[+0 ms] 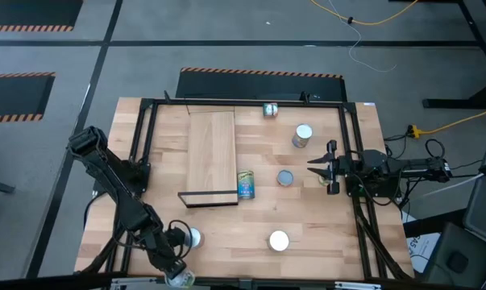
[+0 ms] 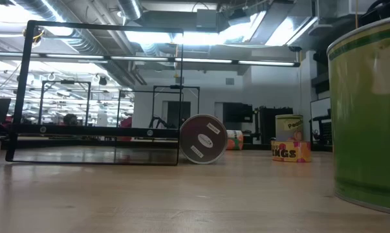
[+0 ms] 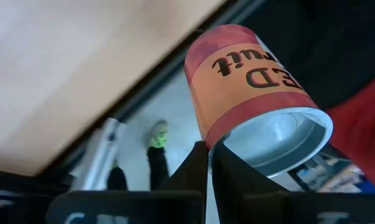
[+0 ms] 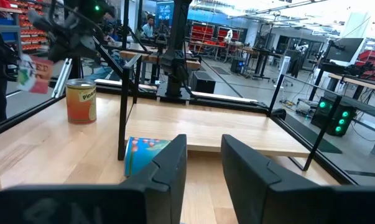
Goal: Pick and place cans onto a shelf
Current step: Put the canned mix fruits on the shelf
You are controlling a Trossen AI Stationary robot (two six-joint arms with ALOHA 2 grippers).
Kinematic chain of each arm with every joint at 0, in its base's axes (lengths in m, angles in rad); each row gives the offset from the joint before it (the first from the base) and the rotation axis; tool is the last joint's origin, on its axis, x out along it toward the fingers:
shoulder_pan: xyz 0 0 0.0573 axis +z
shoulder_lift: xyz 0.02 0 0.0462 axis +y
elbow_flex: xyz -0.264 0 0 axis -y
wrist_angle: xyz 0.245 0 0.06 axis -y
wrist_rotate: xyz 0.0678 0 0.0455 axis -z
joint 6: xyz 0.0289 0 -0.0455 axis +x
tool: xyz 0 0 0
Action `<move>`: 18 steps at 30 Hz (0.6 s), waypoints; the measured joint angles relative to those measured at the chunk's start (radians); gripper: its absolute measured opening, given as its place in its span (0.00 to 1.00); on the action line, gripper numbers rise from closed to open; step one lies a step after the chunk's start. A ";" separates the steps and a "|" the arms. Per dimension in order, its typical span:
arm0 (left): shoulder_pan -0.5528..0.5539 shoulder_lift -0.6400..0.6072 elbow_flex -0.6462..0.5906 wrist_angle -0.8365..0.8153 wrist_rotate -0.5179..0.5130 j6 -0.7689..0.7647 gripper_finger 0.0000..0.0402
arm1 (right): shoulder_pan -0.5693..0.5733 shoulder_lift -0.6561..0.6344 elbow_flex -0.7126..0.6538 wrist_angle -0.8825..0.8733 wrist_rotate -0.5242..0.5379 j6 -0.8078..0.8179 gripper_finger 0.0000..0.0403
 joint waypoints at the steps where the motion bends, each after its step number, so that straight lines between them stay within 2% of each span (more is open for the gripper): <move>1: 0.007 0.000 0.014 0.000 0.006 0.000 0.00 | 0.000 0.000 0.000 0.000 0.000 0.000 0.26; 7: 0.060 -0.001 0.077 0.002 0.053 0.026 0.00 | 0.000 0.000 0.000 0.000 0.000 0.000 0.26; 18: 0.185 -0.002 0.123 0.002 0.043 0.268 0.00 | 0.000 0.000 0.000 0.000 0.000 0.000 0.26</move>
